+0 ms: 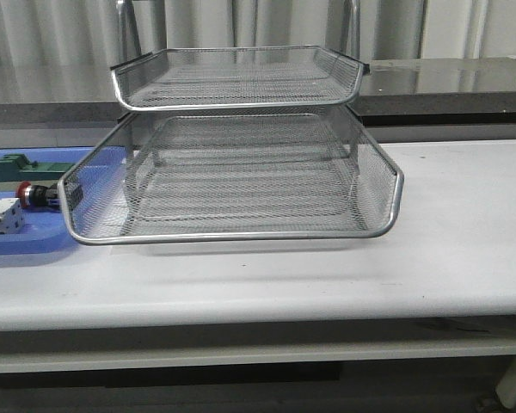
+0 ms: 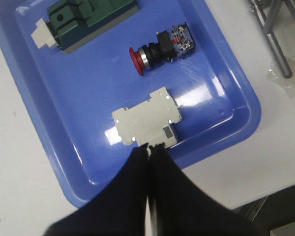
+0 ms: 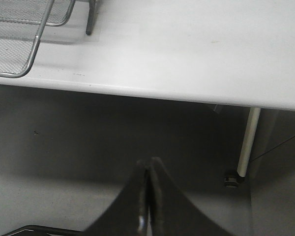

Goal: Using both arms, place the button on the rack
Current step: 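Lower the left gripper over the red push button in the blue tray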

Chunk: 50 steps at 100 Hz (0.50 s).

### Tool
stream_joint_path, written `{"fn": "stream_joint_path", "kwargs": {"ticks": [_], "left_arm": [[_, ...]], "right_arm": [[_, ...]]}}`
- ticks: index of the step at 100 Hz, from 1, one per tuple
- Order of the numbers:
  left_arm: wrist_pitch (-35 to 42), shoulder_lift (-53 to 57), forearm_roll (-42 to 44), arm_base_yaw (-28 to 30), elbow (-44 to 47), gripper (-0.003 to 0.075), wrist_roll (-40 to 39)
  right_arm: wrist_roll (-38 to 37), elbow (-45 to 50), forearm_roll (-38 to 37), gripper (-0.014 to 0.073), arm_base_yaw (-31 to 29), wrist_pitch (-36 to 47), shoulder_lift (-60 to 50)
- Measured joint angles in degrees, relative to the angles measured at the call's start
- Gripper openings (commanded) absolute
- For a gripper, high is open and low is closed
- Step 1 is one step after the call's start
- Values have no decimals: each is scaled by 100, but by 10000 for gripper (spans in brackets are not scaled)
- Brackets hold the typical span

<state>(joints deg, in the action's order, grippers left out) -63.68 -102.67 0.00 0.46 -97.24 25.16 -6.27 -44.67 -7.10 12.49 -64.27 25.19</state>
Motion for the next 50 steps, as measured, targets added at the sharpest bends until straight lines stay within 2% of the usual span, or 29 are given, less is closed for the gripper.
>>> {"fn": "stream_joint_path", "kwargs": {"ticks": [4,11,15,18,20,28,35,50], "left_arm": [[-52,-130,0,0,-160,76,28],[-88,-283,-92,0,-324,207,152],[-88,-326,-164,0,-375,326,326],[-99,-355,-218,0,-388,381,490],[-99,-369,-256,0,-400,454,628],[-112,-393,-331,0,-408,608,1147],[-43,-406,-345,-50,-408,650,1483],[582,-406,-355,-167,-408,627,1710]], "right_arm": [[0,0,0,-67,0,0,0],[0,0,0,-67,0,0,0],[0,0,0,-67,0,0,0],[0,0,0,-67,0,0,0],[0,0,0,-67,0,0,0],[0,0,0,-67,0,0,0],[0,0,0,-67,0,0,0],[0,0,0,-67,0,0,0]]}}
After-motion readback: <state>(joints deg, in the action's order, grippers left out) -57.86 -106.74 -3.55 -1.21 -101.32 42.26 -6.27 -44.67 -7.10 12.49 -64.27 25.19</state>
